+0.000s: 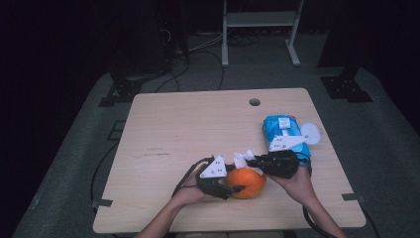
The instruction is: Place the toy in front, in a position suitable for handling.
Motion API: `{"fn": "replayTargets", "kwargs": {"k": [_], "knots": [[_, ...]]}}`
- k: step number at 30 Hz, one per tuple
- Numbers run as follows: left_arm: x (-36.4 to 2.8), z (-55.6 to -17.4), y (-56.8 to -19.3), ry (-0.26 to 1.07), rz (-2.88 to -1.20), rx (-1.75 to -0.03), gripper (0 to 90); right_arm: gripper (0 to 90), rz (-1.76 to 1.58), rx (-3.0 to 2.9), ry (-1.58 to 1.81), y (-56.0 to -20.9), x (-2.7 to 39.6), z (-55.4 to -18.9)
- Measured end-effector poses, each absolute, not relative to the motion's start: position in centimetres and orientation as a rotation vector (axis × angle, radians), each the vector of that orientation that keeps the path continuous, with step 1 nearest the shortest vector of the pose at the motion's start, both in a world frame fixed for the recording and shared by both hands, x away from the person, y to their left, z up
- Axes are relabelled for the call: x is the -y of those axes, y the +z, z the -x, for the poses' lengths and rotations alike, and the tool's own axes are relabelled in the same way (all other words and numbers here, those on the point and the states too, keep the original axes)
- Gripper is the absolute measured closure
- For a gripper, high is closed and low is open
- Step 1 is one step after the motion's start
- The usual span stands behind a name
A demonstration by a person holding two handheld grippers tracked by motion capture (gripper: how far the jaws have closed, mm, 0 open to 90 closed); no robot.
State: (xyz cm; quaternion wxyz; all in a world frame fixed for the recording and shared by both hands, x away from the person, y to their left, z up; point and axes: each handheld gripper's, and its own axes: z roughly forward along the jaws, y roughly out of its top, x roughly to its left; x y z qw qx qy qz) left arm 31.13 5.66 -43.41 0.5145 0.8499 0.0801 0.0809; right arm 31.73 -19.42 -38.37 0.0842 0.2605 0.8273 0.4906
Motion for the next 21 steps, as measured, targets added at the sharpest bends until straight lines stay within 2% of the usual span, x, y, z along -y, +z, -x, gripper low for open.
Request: {"fn": "replayTargets", "kwargs": {"k": [9,21], "knots": [[-6.3,-32.0,-43.8,0.145,-1.998,-0.280,34.3,82.6,-0.991,-2.434,1.576,-41.3,23.2,-32.0],[-6.8,-32.6,-43.6,0.112,-1.968,-0.400,36.2,82.5,-0.765,-2.428,1.597,-38.6,20.5,-30.4]]}}
